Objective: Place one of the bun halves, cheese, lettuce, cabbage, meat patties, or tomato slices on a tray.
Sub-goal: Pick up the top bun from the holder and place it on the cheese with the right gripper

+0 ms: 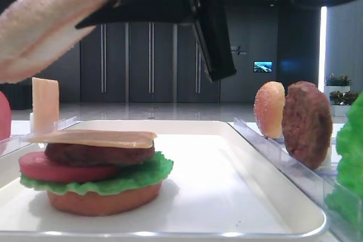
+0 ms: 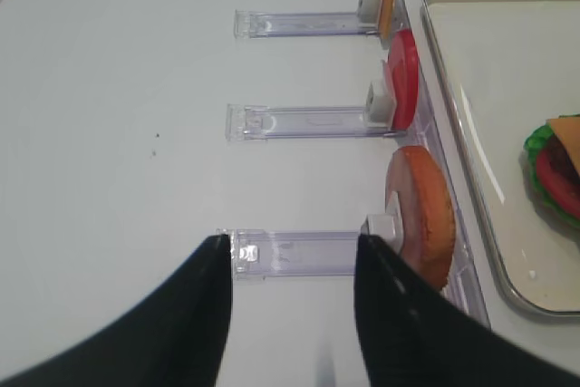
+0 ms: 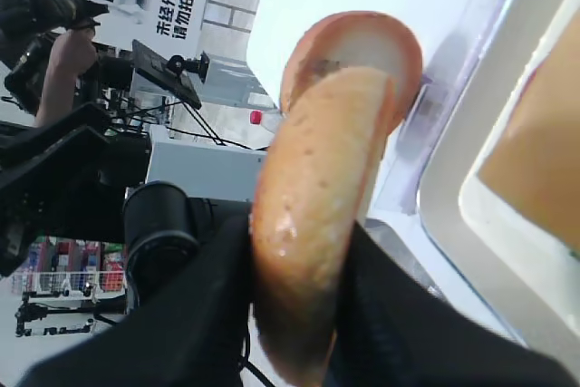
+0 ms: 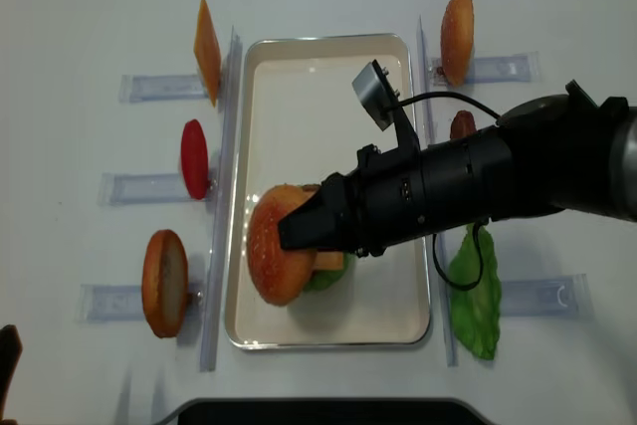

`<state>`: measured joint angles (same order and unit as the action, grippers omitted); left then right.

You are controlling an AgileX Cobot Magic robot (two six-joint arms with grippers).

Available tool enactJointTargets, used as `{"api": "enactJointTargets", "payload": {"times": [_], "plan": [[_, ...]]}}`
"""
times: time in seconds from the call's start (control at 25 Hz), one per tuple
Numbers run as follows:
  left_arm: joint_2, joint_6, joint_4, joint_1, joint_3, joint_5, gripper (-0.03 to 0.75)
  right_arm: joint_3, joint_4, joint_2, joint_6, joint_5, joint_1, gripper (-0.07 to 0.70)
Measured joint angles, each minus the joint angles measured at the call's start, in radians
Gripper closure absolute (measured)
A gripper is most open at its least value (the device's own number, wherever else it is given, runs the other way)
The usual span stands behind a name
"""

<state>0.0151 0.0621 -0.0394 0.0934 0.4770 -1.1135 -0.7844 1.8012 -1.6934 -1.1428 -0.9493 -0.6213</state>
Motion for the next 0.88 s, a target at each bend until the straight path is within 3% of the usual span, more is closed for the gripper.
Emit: {"api": "enactJointTargets", "payload": {"times": [0.28,0.88], "plan": [[0.000,0.000,0.000,0.000,0.000,0.000,0.370,-0.023,0.000,-0.078,-0.015,-0.062,0.098,0.428],[0.000,0.000,0.000,0.000,0.000,0.000,0.370,-0.063,-0.001,-0.155,-0.021,-0.082,0.098,0.428]]}}
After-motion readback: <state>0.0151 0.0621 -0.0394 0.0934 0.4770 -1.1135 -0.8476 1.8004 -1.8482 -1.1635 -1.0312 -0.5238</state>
